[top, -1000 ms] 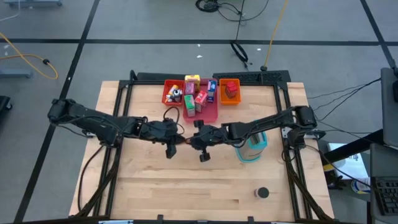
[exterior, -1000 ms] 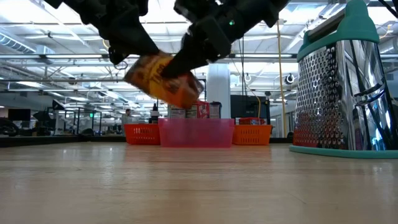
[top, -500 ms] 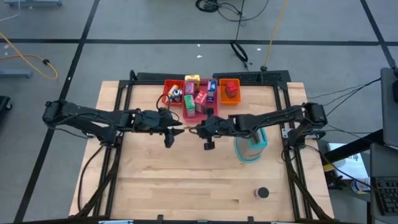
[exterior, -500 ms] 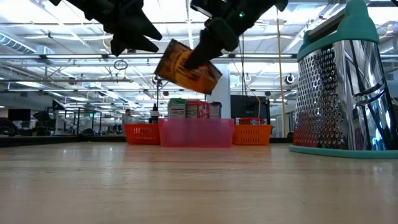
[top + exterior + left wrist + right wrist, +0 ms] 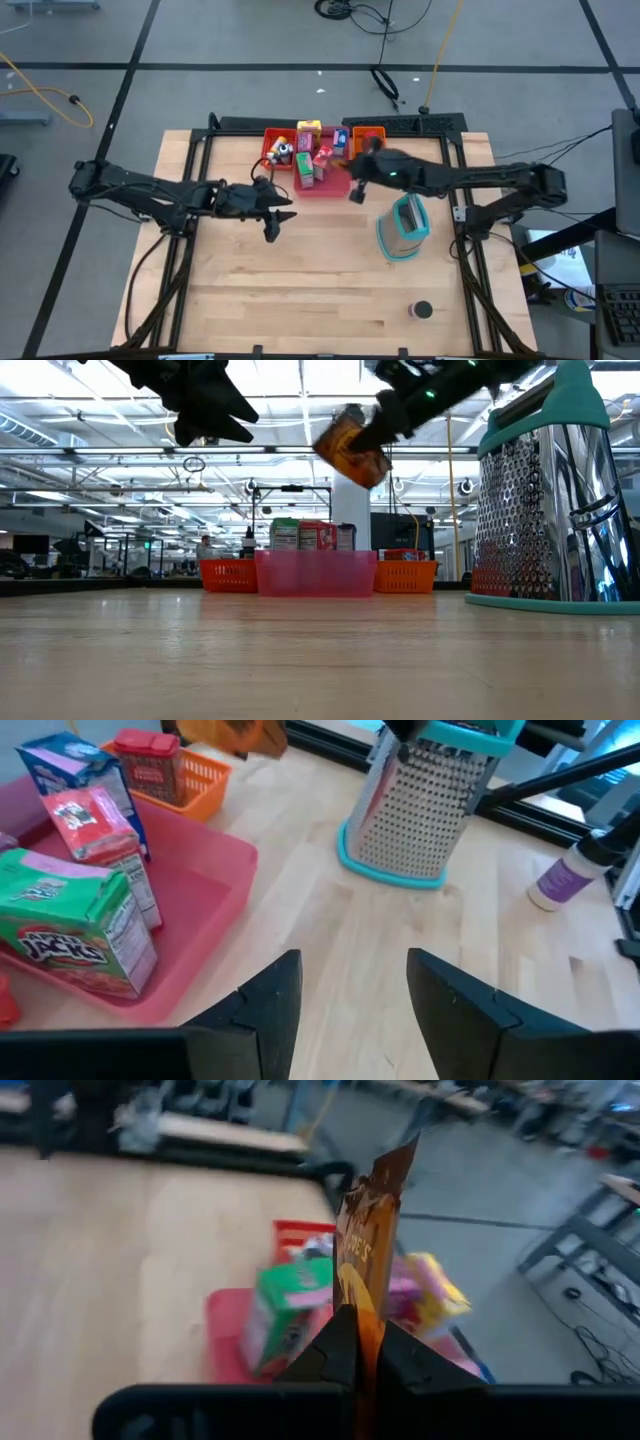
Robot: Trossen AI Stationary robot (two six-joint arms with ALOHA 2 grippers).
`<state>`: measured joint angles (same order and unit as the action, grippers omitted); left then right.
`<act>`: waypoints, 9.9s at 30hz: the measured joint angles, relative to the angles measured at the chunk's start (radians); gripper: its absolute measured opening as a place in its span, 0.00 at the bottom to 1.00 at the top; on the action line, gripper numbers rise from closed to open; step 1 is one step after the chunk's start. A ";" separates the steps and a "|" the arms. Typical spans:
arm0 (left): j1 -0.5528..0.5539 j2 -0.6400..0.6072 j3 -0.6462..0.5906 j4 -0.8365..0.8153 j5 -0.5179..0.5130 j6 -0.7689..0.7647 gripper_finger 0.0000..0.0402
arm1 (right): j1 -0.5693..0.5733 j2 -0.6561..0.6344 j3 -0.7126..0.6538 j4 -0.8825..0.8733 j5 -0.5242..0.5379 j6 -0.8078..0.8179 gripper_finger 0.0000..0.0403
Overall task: Pick & Place Kitchen Items
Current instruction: Put the orange seasoning pack into the orange bin, then put the violet seasoning bottle into the orange bin
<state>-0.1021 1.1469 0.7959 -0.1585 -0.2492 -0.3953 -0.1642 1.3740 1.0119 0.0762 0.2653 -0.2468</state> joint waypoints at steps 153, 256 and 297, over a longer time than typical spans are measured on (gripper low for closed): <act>-0.026 0.178 0.000 0.211 -0.041 0.074 0.46 | 0.292 -0.537 -0.363 0.203 0.046 0.107 0.18; -0.026 0.177 0.000 0.207 -0.040 -0.002 0.46 | 1.265 -0.297 -0.519 -0.030 0.126 1.027 0.64; -0.026 0.177 0.000 0.206 -0.040 -0.029 0.46 | 1.266 -0.317 -0.521 -0.006 -0.008 0.941 0.64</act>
<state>-0.1276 1.3243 0.7963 0.0479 -0.2897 -0.4240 1.1015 1.0569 0.4908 0.0704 0.2573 0.6938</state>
